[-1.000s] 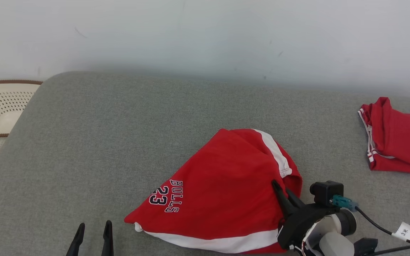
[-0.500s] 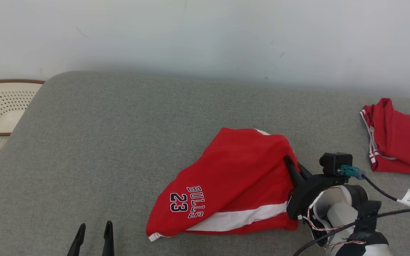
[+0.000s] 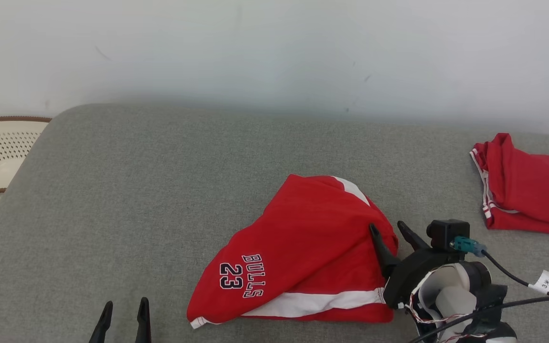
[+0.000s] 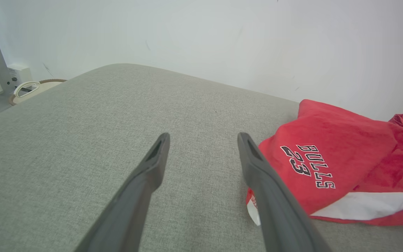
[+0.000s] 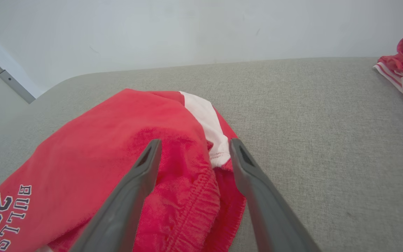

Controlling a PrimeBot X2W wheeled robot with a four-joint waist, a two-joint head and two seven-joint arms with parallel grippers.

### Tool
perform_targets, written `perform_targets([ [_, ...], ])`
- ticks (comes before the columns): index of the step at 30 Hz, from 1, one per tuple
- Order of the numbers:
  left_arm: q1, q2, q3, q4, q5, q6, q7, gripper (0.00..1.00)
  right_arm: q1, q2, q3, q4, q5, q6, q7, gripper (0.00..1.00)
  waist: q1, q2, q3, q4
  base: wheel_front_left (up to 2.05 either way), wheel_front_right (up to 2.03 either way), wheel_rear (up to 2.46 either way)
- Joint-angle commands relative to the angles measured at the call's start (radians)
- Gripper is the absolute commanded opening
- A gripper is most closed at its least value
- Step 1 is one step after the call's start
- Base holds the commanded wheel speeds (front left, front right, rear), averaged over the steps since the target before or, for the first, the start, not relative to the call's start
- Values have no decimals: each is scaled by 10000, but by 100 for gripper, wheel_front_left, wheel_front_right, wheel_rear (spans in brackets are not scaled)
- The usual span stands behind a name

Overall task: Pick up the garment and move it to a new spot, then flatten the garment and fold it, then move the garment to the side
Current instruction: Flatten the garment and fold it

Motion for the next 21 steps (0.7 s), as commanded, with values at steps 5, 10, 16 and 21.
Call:
perform_targets([
  [5,218,2,57,-26,-58,50,-44,100,747,-241,207,-755,437,-6,-308,100,-1,0,-203,-235,0,0,0],
  [10,359,3,105,-99,-48,74,-44,100,1205,-467,-31,-1403,316,-6,-488,100,-1,0,-290,-357,0,0,0],
  [16,492,3,183,-223,-14,131,-44,100,1905,-633,-1008,-2584,-566,-6,-573,100,-1,0,-341,-545,0,0,0],
  [21,529,1,232,-296,-5,161,-43,100,2875,-293,-2299,-3930,-1478,-6,-563,100,-1,0,-381,-631,0,0,0],
])
